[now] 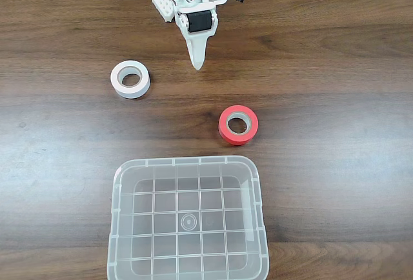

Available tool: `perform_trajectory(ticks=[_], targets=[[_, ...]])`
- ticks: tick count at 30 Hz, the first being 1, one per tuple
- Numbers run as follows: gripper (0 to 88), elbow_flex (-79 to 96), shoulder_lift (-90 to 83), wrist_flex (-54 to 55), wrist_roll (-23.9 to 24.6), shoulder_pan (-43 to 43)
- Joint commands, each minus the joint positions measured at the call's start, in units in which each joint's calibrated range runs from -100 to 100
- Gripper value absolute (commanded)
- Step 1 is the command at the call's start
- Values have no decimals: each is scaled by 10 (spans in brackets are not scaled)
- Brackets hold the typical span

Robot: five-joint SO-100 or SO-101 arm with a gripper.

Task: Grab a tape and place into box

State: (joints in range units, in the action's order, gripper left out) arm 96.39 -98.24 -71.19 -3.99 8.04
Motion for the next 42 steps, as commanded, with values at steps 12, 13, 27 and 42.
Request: perform_trajectory(ticks=[12,13,27,42], targets=[[15,-44,-6,143,-2,-246],[15,-44,-5,143,-2,-262],[15,-73,5,134,1,-360],[15,-279,315,85,-2,-353]])
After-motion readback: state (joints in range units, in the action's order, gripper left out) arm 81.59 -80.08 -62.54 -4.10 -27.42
